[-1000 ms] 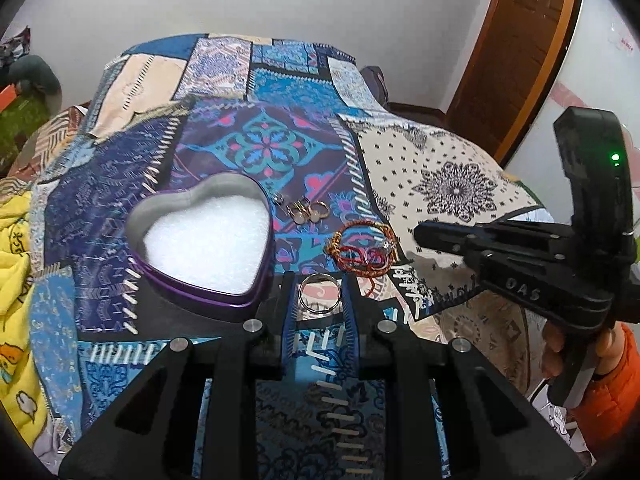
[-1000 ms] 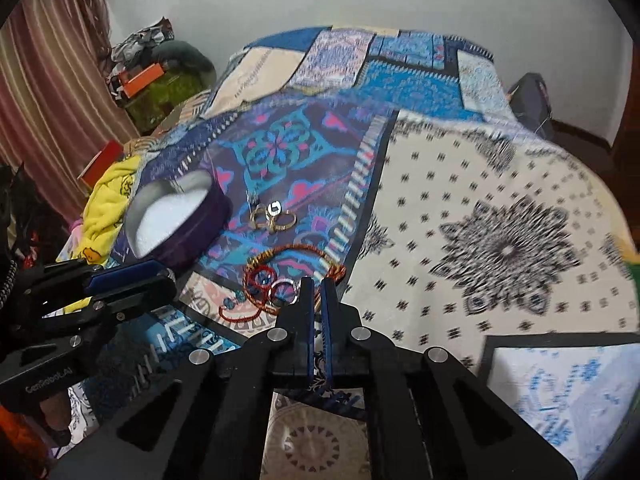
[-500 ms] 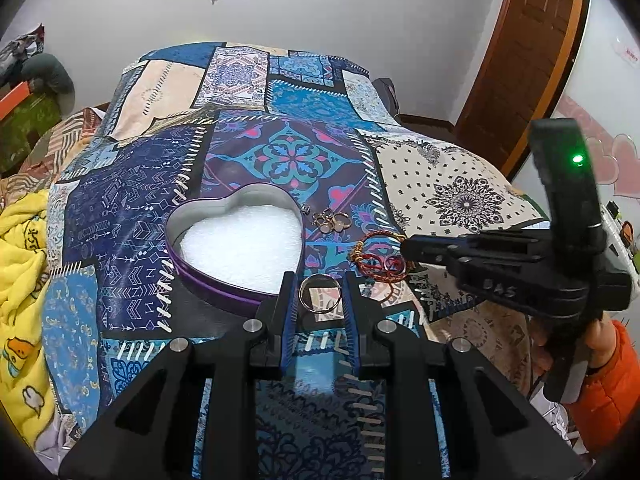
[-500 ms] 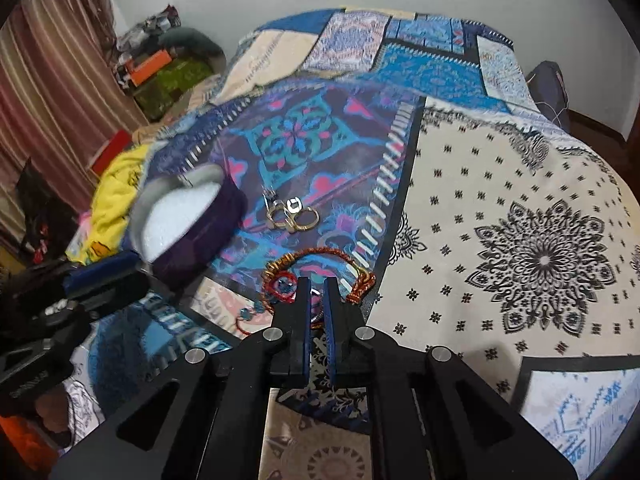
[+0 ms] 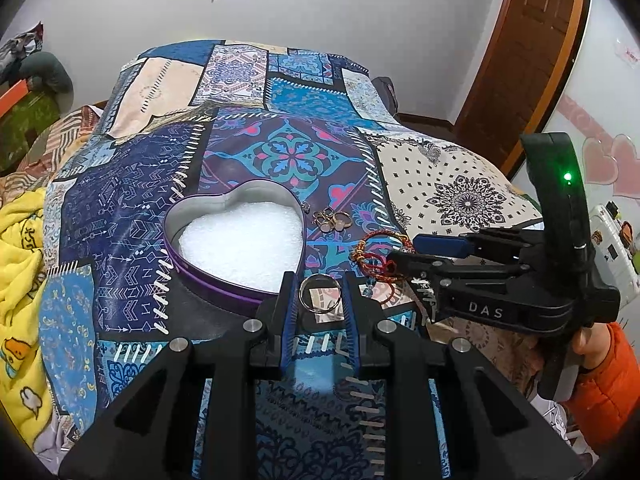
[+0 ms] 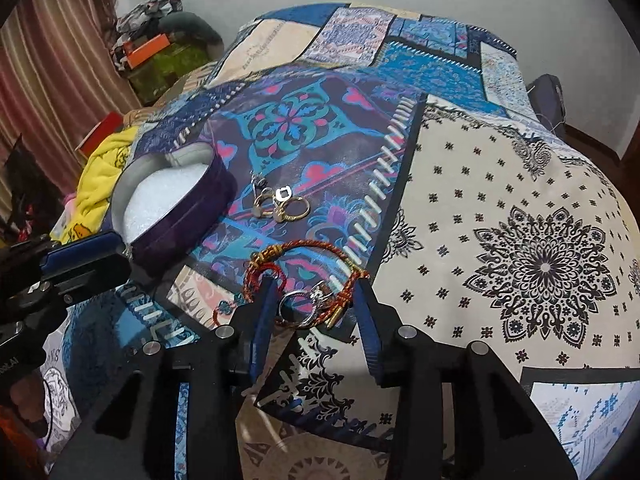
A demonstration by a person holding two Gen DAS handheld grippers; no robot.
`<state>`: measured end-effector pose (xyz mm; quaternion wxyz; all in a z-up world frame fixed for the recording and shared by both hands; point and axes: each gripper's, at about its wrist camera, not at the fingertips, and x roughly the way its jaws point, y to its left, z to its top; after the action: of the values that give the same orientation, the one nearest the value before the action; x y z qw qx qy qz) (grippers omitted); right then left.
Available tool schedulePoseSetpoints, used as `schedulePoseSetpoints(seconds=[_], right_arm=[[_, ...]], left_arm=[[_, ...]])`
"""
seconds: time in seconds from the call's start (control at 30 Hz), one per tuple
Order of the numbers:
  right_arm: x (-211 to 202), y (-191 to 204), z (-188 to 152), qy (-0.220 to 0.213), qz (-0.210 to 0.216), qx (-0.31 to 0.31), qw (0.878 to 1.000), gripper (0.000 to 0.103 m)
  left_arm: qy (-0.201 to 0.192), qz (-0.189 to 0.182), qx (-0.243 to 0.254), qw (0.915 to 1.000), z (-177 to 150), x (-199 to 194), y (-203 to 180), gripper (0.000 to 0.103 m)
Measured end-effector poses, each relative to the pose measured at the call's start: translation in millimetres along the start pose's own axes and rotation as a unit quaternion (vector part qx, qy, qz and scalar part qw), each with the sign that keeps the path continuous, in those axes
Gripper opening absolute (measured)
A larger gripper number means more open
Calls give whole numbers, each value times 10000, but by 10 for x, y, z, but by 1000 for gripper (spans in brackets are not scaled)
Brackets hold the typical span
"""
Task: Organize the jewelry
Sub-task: 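Grasp the silver ring with the left tool while the right tool grasps the pink-stone ring, then carry both rings into the heart tin while the right tool opens to release its ring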
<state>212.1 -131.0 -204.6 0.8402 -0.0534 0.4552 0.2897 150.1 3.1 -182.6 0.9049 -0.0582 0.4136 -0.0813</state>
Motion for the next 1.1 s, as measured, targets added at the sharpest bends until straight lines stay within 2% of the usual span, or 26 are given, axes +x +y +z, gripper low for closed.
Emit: schedulePoseSetpoints(seconds=[0.1,0.23,0.37,0.5,0.77,1.1], right_arm=[[-35,15,3,-48,-23,-55,10000,25],[-65,51,31,-147,-8,-163,9998,25],[55,75,4,50,-73,-225,9997,24],[52,37,-7,18,-163,-174,9997,12],[-67,67,0,-76,-81,-73,9999,11],[-488,278,267,-770,53,-101,9970,12]], left_arm=[[-16,9,0,10000,-3,-15,11,21],[-63,29,43,10000,3,-60,-7,21],[-87,40,45,9999,10,-86,-7,21],[-129,63,22,9999,20,-132,7,21],[-253,151,-20,9996,37,-264,47,21],[-617,307,-118,9976,160,-481,194,21]])
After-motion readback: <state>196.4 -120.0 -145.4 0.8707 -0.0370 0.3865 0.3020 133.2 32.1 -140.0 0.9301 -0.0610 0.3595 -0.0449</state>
